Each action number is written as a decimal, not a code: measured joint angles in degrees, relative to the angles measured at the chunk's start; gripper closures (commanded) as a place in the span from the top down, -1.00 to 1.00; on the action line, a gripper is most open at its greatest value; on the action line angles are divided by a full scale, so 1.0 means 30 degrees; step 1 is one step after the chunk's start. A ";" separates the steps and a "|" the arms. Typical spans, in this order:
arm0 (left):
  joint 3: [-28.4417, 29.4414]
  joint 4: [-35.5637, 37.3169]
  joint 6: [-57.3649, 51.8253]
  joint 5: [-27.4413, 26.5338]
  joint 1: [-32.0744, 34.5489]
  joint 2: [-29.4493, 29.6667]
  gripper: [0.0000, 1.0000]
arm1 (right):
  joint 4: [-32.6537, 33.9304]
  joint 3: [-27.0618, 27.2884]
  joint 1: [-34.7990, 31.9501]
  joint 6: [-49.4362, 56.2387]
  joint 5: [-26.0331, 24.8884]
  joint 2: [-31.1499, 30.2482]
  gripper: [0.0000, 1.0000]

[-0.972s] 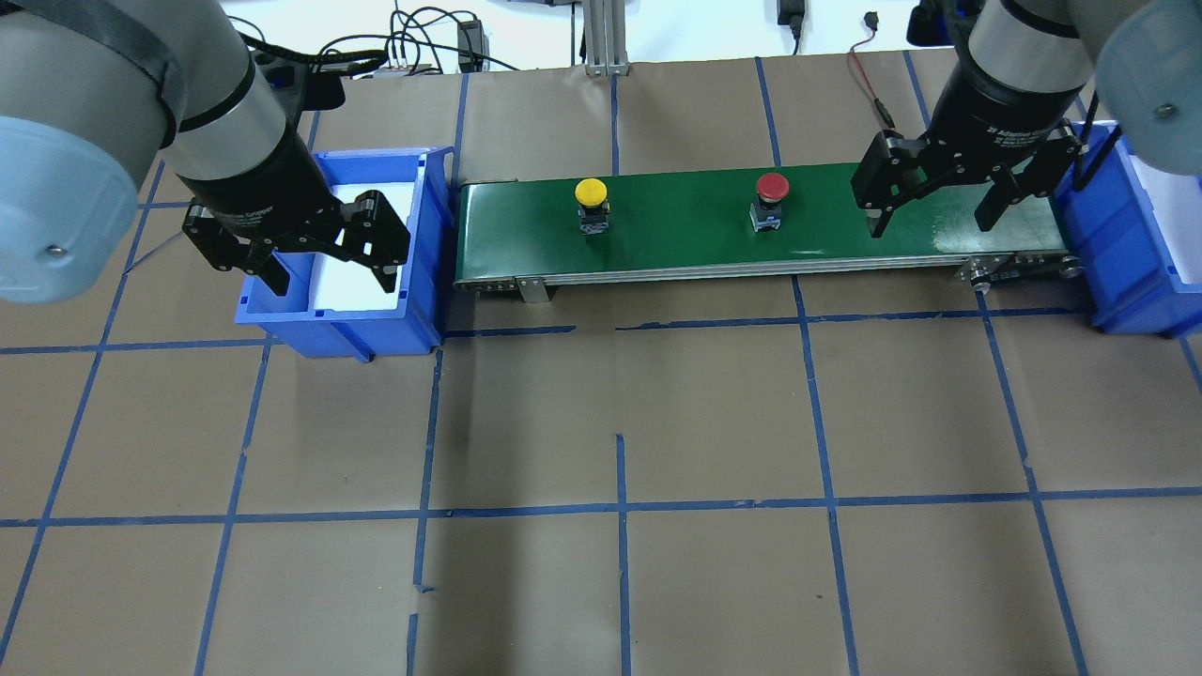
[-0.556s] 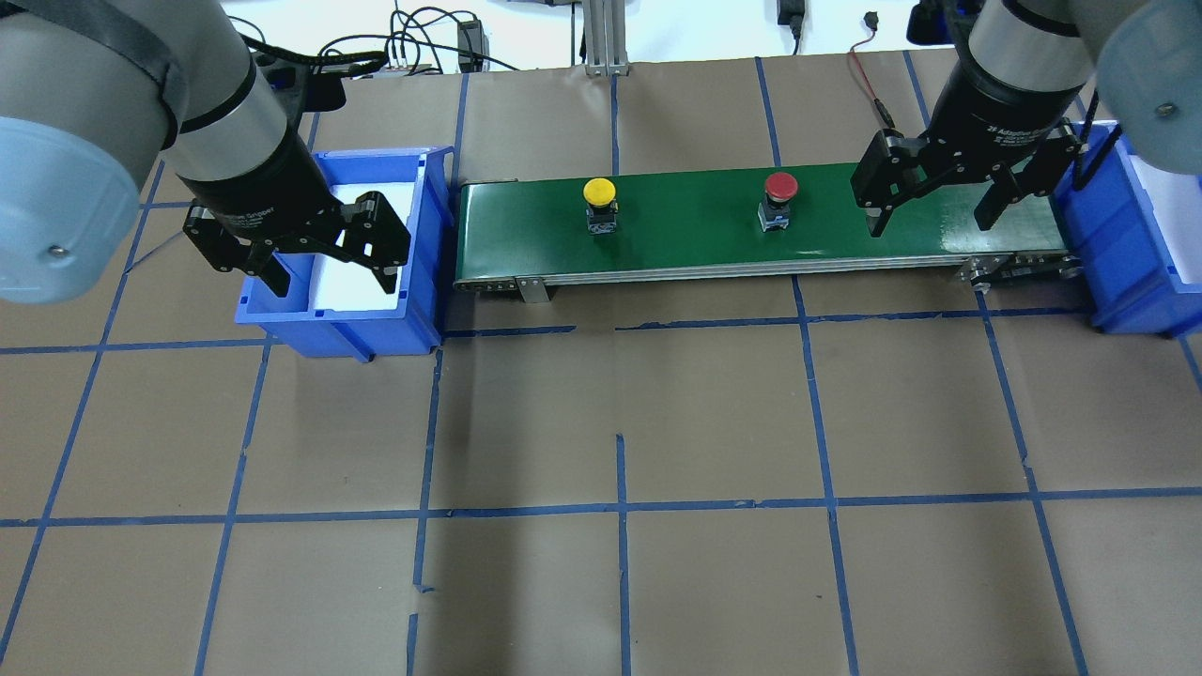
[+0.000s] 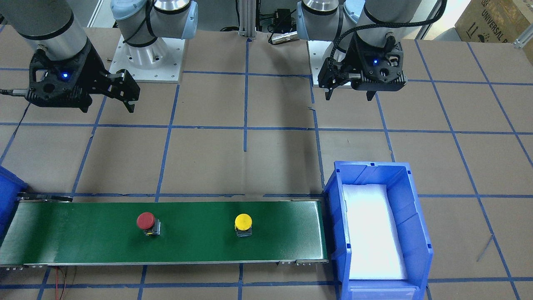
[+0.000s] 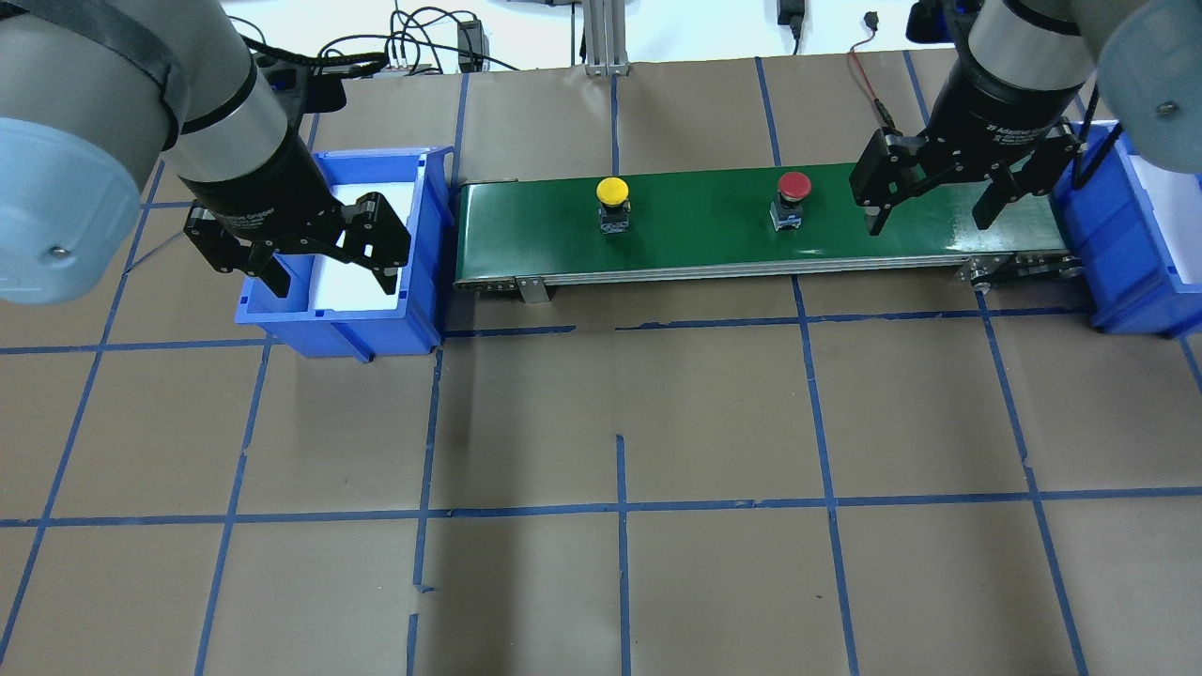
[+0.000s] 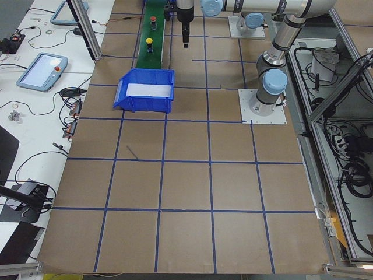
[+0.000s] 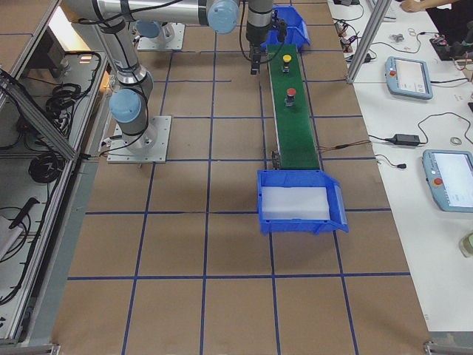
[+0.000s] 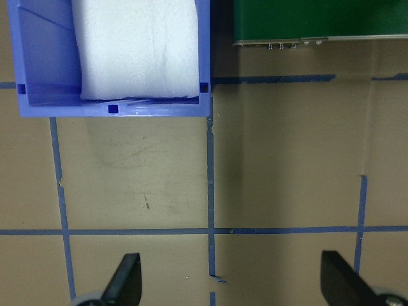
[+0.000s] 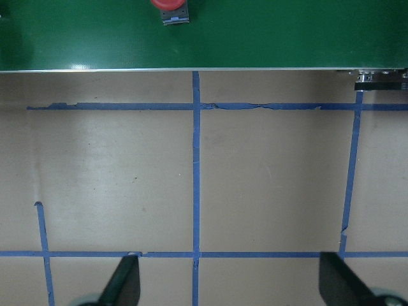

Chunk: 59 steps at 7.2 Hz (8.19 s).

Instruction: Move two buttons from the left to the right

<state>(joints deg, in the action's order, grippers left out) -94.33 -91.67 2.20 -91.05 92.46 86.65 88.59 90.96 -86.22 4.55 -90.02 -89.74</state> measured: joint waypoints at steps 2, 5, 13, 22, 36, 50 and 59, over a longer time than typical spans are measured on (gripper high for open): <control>0.0010 0.0006 -0.0001 0.0000 0.0001 -0.0022 1.00 | 0.0000 0.0001 -0.0001 -0.0019 0.0041 0.0000 1.00; -0.0029 0.0008 0.0000 0.0000 0.0001 -0.0011 1.00 | 0.0055 -0.0079 0.0025 0.0023 0.0033 0.0144 1.00; -0.0145 0.0018 -0.0029 -0.0016 0.0001 0.0044 1.00 | 0.6246 -0.1079 0.3855 0.4588 0.1379 0.6240 0.99; -0.0196 0.0030 -0.0029 -0.0021 0.0001 0.0179 1.00 | 0.8143 -0.1143 0.4013 0.4849 0.1529 0.7759 0.99; -0.0225 0.0029 -0.0029 -0.0001 0.0000 0.0147 1.00 | 0.8430 -0.0652 0.4013 0.4586 0.1928 0.7062 0.99; -0.0451 0.0030 -0.0029 0.0000 0.0001 0.0108 1.00 | 0.9594 -0.1094 0.4506 0.4672 0.1995 0.7483 -0.75; -0.0618 0.0048 -0.0029 0.0000 0.0001 0.0086 1.00 | 0.7372 -0.0617 1.3682 1.5184 0.2086 0.4139 -0.80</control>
<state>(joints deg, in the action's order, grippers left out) -96.19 -91.53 2.11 -91.05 92.46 86.91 110.71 89.11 -45.17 50.10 -83.76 -77.32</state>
